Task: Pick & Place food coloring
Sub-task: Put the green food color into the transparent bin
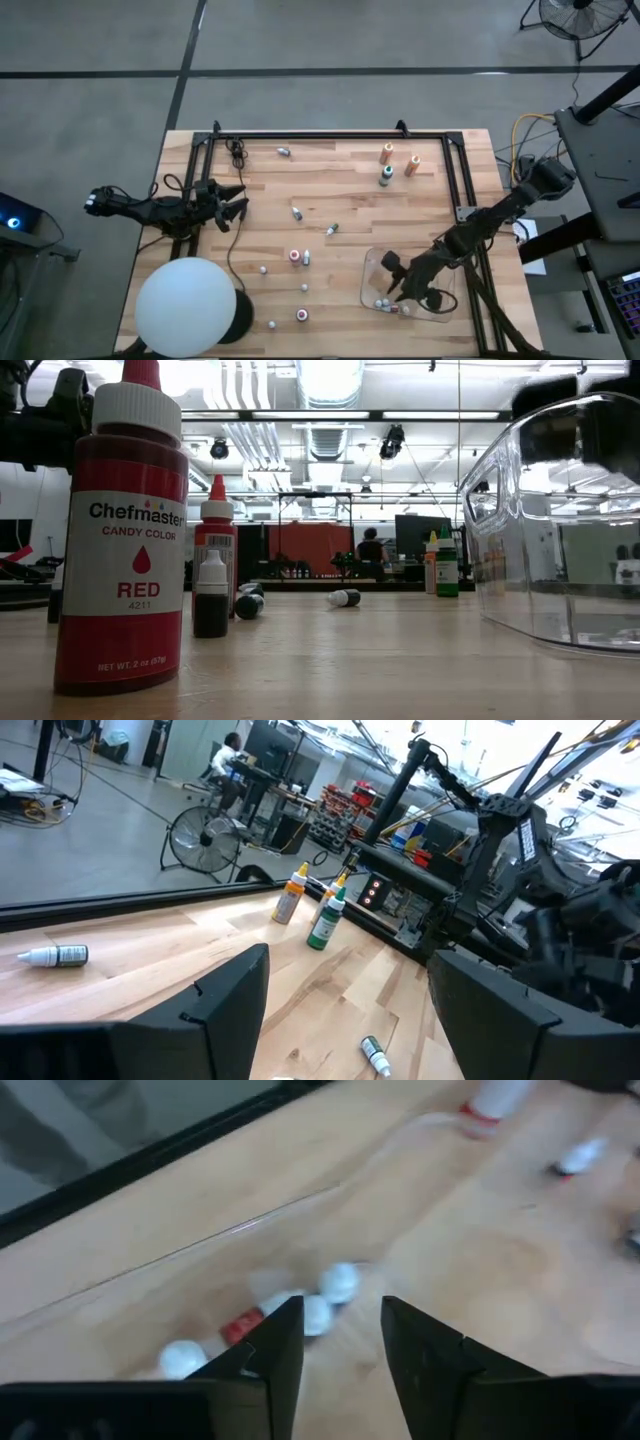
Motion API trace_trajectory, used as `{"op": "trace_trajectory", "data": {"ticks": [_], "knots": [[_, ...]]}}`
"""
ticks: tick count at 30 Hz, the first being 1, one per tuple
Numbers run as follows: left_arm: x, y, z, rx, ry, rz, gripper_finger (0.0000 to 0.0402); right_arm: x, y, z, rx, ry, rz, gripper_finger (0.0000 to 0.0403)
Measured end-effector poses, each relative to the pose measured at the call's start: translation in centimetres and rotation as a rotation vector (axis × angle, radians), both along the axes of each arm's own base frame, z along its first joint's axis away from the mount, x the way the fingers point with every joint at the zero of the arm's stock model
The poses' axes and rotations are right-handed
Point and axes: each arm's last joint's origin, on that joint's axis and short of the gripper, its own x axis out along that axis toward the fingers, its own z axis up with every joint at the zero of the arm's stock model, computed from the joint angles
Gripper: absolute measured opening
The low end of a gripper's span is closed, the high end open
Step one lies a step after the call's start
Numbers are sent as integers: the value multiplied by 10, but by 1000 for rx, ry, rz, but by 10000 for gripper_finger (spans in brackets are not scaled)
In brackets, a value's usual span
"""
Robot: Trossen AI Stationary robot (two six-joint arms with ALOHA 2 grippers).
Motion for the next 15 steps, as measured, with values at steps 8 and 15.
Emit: {"op": "trace_trajectory", "data": {"ticks": [8,15], "knots": [[0,0,0,0,0,0,245,10,-3,52,-22,12,-36,177],[0,0,0,0,0,0,245,16,-1,94,-54,-8,-73,213]]}}
